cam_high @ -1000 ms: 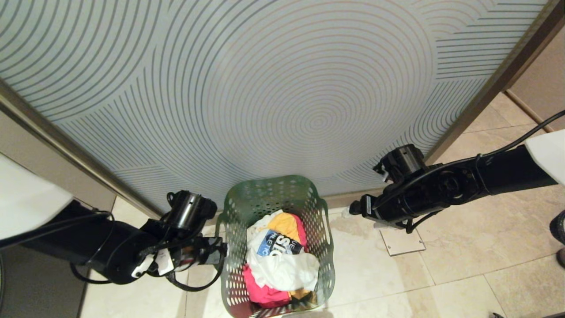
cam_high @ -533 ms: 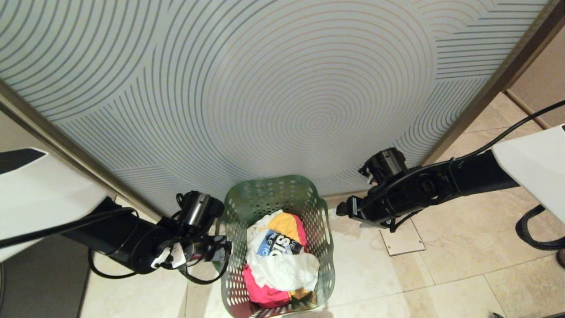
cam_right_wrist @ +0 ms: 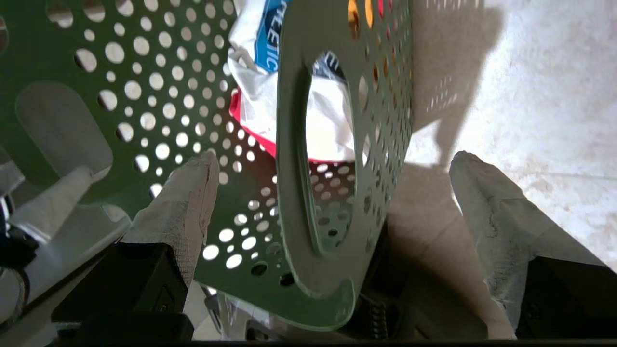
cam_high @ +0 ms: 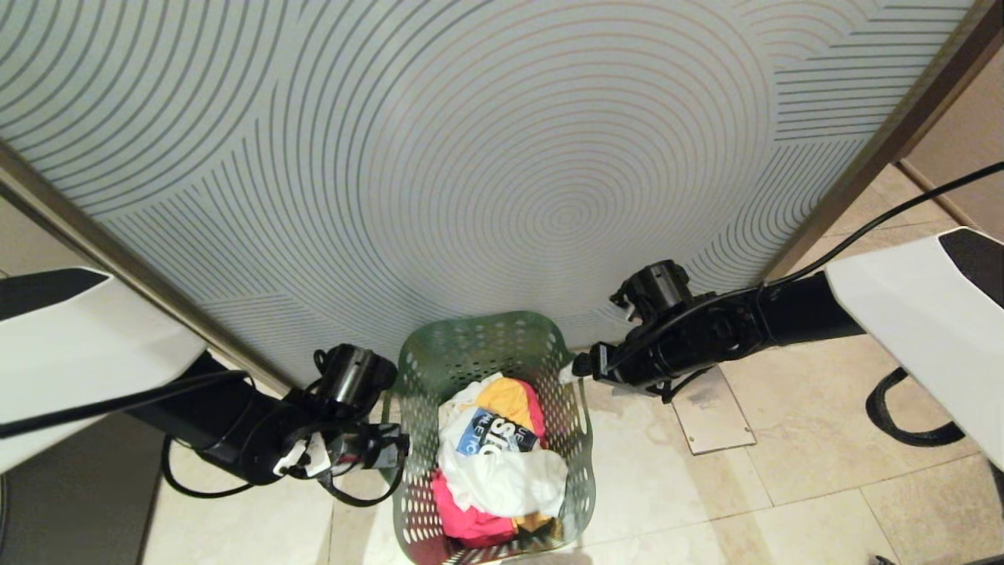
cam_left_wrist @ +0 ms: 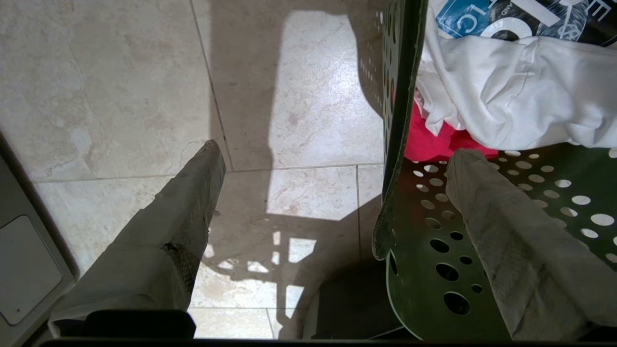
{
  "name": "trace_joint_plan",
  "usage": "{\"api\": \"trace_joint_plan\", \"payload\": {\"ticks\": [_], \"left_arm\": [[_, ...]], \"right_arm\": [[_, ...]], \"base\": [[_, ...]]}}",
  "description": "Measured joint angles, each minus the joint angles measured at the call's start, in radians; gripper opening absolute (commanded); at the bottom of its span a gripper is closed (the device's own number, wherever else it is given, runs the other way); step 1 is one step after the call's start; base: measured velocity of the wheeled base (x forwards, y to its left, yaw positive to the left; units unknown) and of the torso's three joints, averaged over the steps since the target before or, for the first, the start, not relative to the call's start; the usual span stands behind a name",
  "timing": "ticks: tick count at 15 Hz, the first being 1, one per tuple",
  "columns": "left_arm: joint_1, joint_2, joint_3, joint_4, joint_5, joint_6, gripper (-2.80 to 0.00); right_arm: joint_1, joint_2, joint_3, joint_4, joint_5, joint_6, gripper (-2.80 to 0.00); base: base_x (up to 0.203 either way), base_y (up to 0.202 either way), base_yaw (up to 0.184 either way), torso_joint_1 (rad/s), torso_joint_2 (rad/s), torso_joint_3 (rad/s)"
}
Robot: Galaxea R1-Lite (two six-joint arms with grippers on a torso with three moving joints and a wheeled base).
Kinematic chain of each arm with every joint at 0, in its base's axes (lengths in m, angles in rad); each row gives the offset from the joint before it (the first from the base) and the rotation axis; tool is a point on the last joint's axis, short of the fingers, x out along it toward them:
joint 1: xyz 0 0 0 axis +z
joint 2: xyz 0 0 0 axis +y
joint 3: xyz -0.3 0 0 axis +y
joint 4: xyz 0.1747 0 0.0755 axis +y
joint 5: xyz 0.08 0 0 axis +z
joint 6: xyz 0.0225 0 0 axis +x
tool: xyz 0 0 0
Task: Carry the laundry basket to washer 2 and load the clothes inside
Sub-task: Pick up the clothes basket and put it beside the washing machine
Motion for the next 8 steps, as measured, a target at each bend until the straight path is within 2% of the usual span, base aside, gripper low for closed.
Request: {"api": "trace_joint_plan", "payload": {"ticks": [8], "left_arm": [[-0.003, 0.014, -0.005, 0.002, -0.027, -0.044, 0.00]], "right_arm": [[0.034, 0.076, -0.119, 0.013, 0.010, 0.004, 0.00]], "base": [[0.000, 0.000, 0.000, 0.000, 0.00, 0.000]]}}
